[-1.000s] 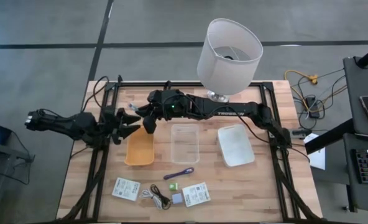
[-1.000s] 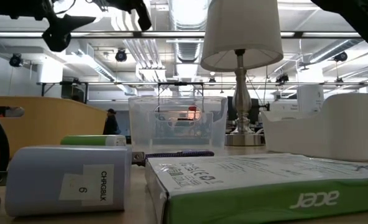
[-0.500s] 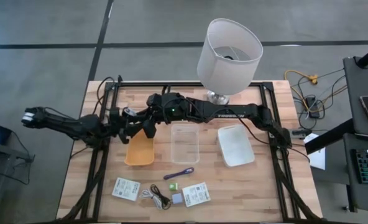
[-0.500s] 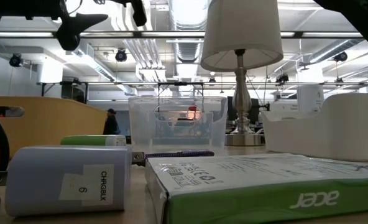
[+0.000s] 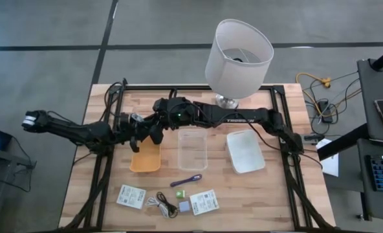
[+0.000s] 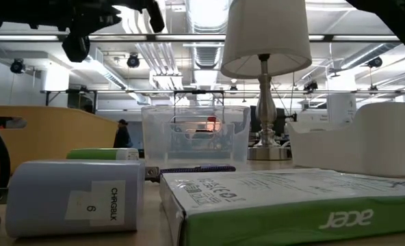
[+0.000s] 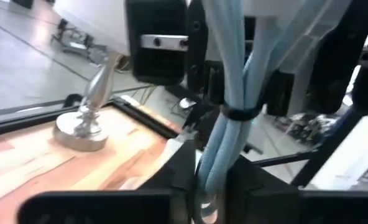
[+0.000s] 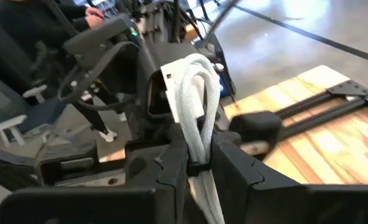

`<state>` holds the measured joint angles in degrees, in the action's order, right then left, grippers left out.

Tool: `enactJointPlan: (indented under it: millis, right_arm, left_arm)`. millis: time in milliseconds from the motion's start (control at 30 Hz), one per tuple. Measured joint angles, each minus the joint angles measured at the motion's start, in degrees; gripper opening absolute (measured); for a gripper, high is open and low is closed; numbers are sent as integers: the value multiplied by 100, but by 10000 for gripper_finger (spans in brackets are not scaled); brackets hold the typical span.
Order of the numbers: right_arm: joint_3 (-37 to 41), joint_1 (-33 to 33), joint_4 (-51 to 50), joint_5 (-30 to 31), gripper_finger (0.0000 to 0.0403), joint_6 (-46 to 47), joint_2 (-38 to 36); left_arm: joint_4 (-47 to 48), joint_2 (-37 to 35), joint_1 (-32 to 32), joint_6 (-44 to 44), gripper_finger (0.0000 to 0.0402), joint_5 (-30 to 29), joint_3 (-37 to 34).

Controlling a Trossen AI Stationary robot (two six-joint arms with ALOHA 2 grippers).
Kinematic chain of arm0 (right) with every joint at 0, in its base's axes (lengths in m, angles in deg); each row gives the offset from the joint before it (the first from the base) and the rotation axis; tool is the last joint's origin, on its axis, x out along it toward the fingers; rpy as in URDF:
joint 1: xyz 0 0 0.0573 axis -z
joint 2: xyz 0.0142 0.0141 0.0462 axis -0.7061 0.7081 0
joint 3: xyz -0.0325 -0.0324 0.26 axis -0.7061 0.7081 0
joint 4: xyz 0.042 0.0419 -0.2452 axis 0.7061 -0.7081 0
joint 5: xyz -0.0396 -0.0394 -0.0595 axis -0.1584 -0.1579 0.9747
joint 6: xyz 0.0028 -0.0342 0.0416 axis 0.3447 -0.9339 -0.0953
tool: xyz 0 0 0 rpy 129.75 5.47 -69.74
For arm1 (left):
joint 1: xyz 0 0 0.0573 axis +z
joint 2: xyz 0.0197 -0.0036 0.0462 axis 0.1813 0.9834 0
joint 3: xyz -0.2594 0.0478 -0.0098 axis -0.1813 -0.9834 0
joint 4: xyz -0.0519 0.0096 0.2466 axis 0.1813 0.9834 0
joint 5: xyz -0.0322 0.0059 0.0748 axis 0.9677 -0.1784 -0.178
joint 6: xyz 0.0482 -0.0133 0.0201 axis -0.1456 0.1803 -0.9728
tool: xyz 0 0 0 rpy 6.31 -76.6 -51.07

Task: Pick and place items into bin
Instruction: Put the gray charger cable into the yellow bin

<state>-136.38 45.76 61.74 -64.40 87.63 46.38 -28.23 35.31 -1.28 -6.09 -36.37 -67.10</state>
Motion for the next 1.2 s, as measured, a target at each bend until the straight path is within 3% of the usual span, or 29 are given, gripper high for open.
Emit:
enactJointPlan:
  millis: [167, 300, 433, 567, 700, 867, 1067, 1200]
  right_arm:
    - [0, -17, -627, -61, 85, 207, -43]
    - [0, -22, -1665, -131, 109, 290, -213]
    - [0, -7, -2966, -18, 134, 400, -530]
    - [-2, 1, -3525, 125, 149, 898, -722]
    - [-2, 8, -3392, 411, 153, 1106, -748]
    - [-2, -15, -3178, 499, 147, 1124, -737]
    - [0, -25, -3200, 584, 145, 1091, -737]
    - [4, -25, -3219, 584, 148, 1072, -731]
  left_arm:
    - [1079, -424, 11, 75, 19, -365, 107]
    - [2518, -707, 4, 598, 19, -418, 320]
    - [4401, -871, 4, 2761, 19, 408, 543]
    - [5348, -1040, 0, 4674, 19, 1280, 629]
    - [5419, -1105, 10, 5566, 19, 1653, 448]
    - [4977, -1101, 9, 6421, 19, 2727, 63]
    - [4590, -864, 3, 6842, 21, 2961, -76]
    - [4338, -560, 0, 7133, 44, 3428, -72]
